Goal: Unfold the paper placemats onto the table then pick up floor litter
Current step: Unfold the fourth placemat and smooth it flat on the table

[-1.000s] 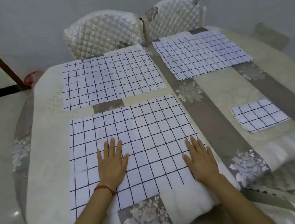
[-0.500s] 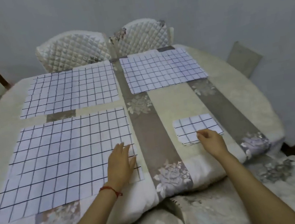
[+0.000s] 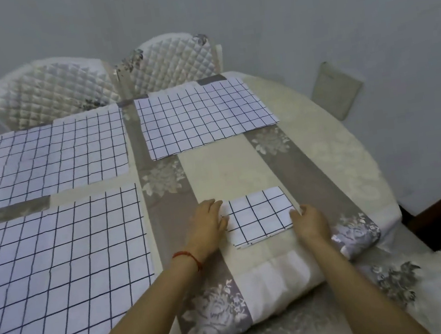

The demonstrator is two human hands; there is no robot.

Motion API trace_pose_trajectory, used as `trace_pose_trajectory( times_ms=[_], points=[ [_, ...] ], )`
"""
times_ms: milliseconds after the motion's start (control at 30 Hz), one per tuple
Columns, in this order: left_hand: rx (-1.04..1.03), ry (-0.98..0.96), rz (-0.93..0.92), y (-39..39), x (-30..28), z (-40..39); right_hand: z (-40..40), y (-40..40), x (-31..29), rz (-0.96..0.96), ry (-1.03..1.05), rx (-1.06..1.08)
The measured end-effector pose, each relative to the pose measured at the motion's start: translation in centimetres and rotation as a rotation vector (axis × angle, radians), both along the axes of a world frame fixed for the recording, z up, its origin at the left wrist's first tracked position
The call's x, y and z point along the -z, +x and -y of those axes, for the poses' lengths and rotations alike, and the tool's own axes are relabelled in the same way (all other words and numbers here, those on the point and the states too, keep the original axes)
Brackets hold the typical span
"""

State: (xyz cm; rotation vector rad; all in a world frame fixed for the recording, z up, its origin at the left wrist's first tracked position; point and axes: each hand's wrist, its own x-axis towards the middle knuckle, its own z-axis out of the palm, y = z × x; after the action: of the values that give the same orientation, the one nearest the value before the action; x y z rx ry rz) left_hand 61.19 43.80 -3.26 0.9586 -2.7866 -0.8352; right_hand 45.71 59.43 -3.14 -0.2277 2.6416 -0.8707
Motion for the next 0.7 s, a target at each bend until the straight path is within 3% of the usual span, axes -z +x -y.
trace_pose_trajectory(
  times_ms=[233, 400, 700],
  points=[
    [-0.058, 0.005, 0.106, -4.4, 2.1, 1.1, 1.1, -0.9, 1.7, 0.018, -0.060, 0.063],
    [-0.186, 0.159, 0.012, -3.8, 2.0, 1.4, 1.1, -0.9, 0.1, -0.022, -0.224, -0.003],
    [-0.194, 0.395, -0.205, -0.6, -0.6, -0.4, 0.9, 0.5, -6.0, -0.279, -0.332, -0.062]
  ],
)
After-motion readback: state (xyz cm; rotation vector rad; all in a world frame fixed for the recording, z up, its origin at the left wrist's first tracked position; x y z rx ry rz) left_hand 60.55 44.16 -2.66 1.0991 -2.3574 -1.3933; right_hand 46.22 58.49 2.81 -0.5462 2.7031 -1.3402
